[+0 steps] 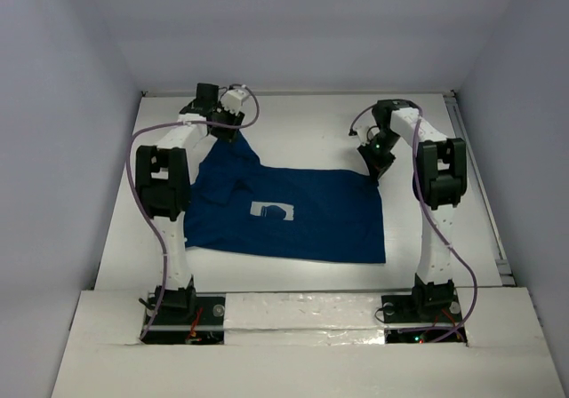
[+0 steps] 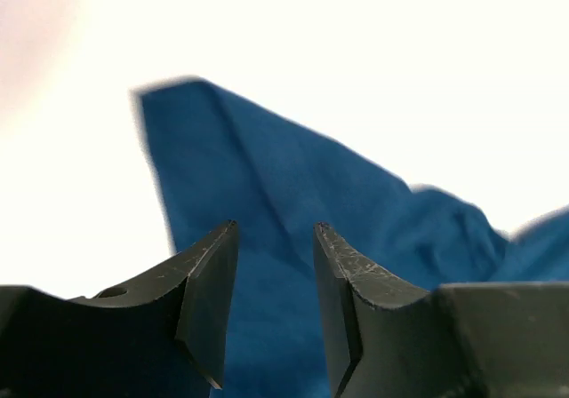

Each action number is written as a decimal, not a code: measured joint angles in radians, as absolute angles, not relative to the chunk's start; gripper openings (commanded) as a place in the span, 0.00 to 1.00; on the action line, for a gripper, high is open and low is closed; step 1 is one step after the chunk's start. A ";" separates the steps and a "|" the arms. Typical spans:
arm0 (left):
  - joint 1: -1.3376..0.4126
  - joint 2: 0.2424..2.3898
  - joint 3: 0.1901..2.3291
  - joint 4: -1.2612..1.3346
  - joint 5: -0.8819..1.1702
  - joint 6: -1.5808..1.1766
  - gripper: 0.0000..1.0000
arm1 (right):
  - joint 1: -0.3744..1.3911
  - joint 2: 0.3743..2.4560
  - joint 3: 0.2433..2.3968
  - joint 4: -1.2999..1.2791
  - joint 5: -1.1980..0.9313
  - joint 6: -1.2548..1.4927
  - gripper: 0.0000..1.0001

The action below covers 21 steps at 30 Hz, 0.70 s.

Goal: Fold and stack the t-shirts
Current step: Grap the side of the flattened tshirt furthest away from the robot with both arms

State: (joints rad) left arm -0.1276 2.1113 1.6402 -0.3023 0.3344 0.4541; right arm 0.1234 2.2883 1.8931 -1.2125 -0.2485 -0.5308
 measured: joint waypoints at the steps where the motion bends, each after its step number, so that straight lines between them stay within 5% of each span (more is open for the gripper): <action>1: -0.126 2.123 1.674 -0.303 0.327 0.433 0.36 | 0.123 2.280 1.879 -1.208 -0.253 -0.531 0.00; 21: -0.121 2.387 2.011 -0.445 0.257 0.330 0.37 | 0.123 2.236 1.797 -1.176 -0.311 -0.535 0.00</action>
State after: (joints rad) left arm -0.1215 2.3871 2.0113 -0.4450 0.2565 0.3298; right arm 0.1234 2.2364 1.7966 -1.1763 -0.3107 -0.5354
